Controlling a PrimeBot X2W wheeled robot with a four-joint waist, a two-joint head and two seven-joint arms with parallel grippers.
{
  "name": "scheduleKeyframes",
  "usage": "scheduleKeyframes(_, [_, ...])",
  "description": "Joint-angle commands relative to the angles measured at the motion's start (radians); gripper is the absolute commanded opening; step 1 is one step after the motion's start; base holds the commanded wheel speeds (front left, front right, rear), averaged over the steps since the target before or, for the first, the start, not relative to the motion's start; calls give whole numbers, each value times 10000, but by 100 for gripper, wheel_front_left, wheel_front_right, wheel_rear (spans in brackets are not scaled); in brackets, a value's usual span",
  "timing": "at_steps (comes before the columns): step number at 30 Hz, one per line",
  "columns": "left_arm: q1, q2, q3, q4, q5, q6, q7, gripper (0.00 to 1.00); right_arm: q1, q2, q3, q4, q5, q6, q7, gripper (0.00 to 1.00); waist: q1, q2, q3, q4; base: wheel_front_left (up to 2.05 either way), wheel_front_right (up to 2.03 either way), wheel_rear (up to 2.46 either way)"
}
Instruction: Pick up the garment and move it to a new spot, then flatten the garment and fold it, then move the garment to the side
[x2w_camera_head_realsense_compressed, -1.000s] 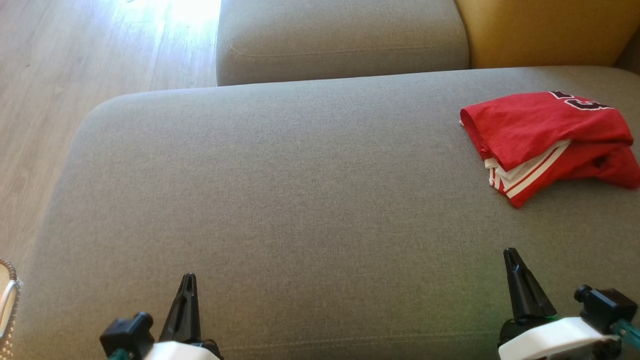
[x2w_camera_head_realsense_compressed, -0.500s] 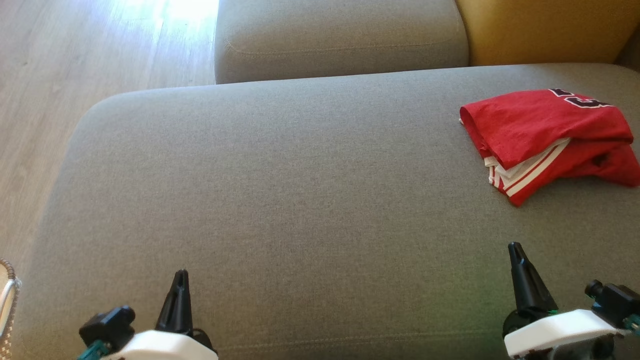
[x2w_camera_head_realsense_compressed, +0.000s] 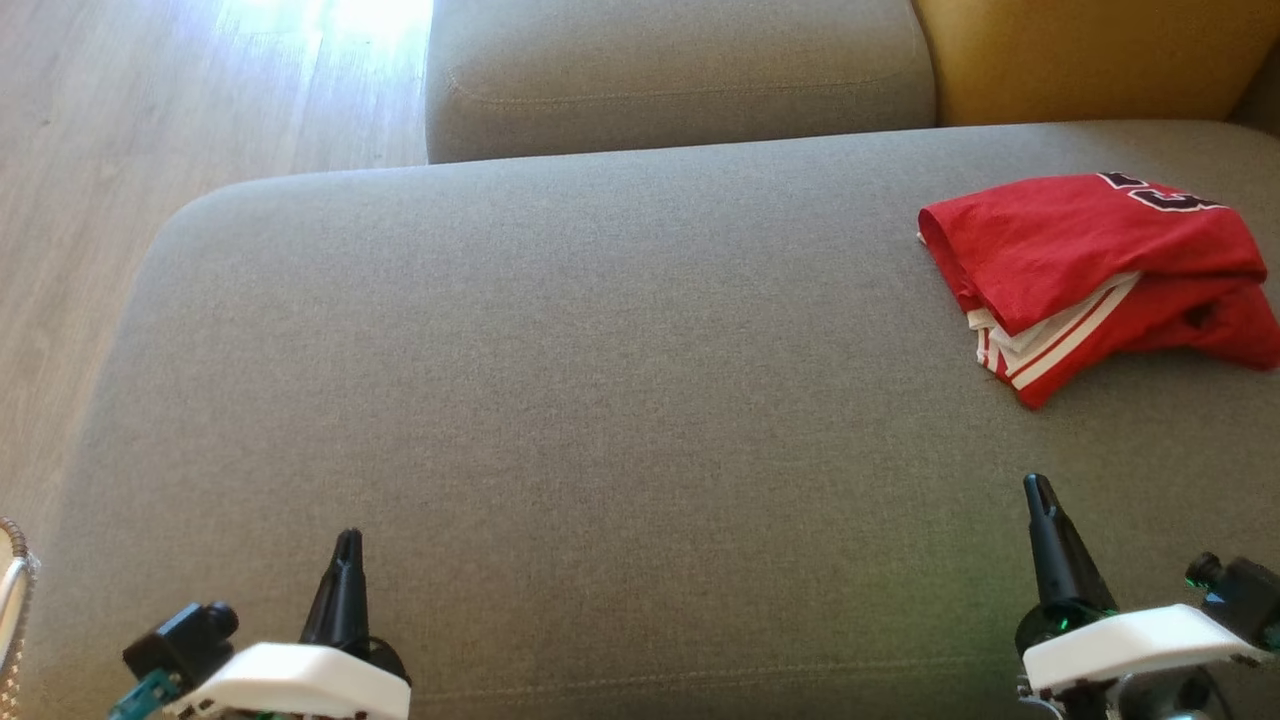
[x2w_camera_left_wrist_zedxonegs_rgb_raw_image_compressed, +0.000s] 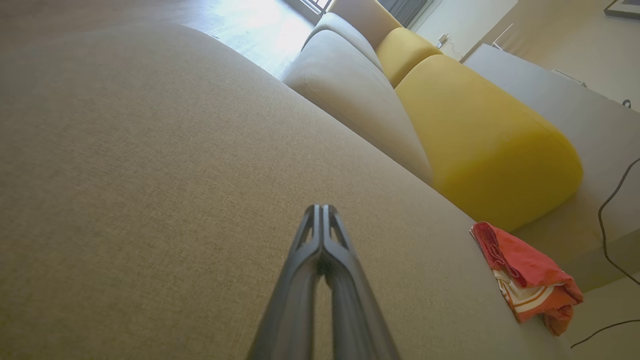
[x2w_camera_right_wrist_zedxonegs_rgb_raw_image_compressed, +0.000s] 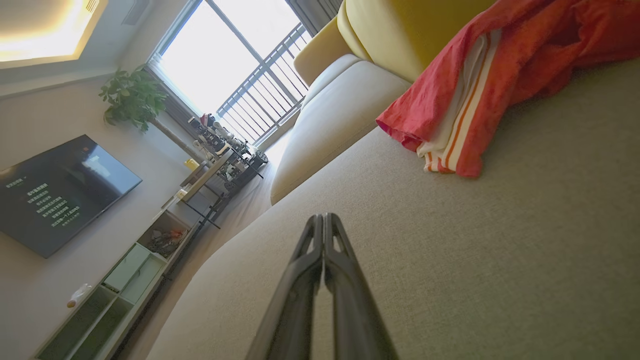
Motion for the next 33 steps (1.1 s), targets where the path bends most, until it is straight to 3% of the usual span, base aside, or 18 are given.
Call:
scheduleKeyframes(1, [-577, 162, 238, -259, -248, -80, 52, 0, -563, -199, 41, -281, 268, -2, 61, 0, 0, 0, 4, -1, 0, 0, 0])
scheduleKeyframes(33, [-1400, 188, 1042, 384, -4140, -751, 896, 0, -1126, -240, -71, 70, 3969, -2, 941, 0, 0, 0, 149, -64, 0, 0, 0])
